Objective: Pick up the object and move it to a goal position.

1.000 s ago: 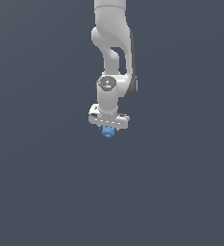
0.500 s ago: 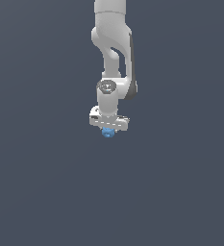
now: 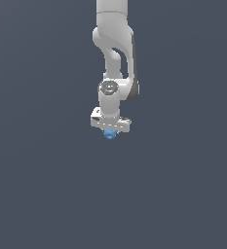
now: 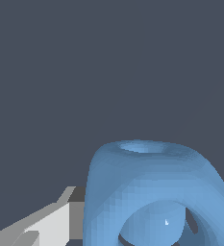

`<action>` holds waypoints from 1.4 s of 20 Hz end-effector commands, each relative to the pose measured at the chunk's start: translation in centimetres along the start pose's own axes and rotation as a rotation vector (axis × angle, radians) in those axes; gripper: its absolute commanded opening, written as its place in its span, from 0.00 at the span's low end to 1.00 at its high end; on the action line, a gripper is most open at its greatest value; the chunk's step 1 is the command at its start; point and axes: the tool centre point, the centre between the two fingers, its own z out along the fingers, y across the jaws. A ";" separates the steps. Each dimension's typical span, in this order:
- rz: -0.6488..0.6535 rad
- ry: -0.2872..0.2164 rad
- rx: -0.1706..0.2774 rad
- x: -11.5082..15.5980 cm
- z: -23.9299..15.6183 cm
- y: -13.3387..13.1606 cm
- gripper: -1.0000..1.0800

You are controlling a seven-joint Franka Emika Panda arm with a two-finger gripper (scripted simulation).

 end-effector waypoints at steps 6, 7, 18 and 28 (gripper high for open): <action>0.000 0.001 0.000 0.5 -1.8 -1.9 0.00; 0.000 0.001 0.000 0.6 -2.3 -2.3 0.00; 0.000 0.001 -0.002 2.8 -9.7 -9.8 0.00; 0.001 0.001 -0.001 5.0 -16.5 -16.8 0.00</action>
